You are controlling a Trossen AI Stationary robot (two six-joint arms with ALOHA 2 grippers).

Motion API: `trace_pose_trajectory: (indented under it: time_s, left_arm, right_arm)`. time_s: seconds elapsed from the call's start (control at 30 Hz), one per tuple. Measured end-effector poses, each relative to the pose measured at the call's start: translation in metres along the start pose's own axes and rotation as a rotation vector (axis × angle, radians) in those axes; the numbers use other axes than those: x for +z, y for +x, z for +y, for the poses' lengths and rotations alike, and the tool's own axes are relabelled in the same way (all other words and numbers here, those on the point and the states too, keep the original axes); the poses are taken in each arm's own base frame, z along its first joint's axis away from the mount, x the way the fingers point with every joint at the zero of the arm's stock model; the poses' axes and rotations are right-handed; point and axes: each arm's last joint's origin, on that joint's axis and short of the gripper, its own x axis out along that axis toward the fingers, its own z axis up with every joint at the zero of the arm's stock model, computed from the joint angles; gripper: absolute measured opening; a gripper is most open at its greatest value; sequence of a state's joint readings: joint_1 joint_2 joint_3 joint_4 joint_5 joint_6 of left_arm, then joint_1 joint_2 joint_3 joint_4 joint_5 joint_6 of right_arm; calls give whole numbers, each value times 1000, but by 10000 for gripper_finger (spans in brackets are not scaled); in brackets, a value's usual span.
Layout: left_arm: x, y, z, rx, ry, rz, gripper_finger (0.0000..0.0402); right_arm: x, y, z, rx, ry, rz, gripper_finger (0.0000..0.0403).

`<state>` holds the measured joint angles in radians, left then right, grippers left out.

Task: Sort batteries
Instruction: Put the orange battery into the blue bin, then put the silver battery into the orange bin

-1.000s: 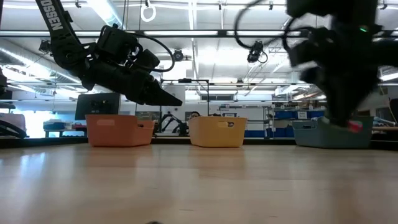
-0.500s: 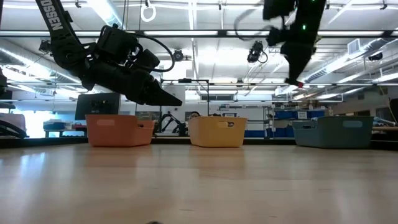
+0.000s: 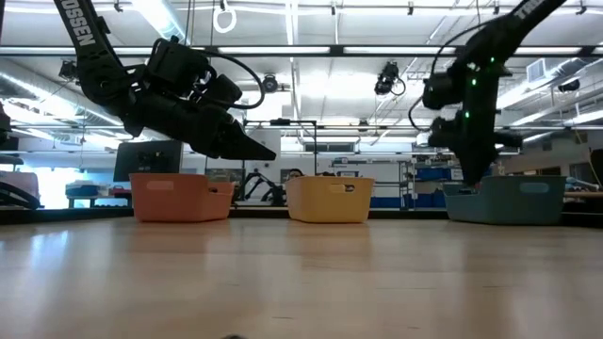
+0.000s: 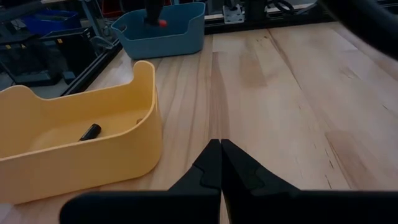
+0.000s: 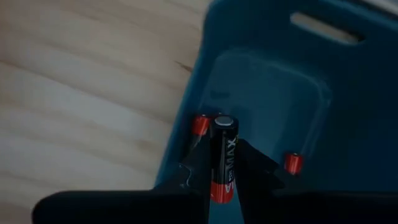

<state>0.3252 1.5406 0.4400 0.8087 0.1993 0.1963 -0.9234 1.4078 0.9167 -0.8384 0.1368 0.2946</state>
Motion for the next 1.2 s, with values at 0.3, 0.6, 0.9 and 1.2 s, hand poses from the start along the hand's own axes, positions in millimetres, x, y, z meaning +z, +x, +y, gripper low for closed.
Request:
trace_pose_trajectory:
  time_s: [0.3, 0.6, 0.9, 1.2]
  left_arm:
    - [0, 0, 0, 0, -3, 2, 6]
    - [0, 0, -1, -20, -21, -4, 6]
    - [3, 1, -10, -56, -1, -12, 6]
    - [22, -9, -43, -182, 49, -23, 6]
  right_arm:
    - [4, 47, 1, -31, 14, 83, 60]
    - [4, 48, 1, -57, -42, 92, 95]
    - [1, -12, 0, -23, -107, -1, 112]
    - [-42, -85, 35, 135, -281, -229, 36]
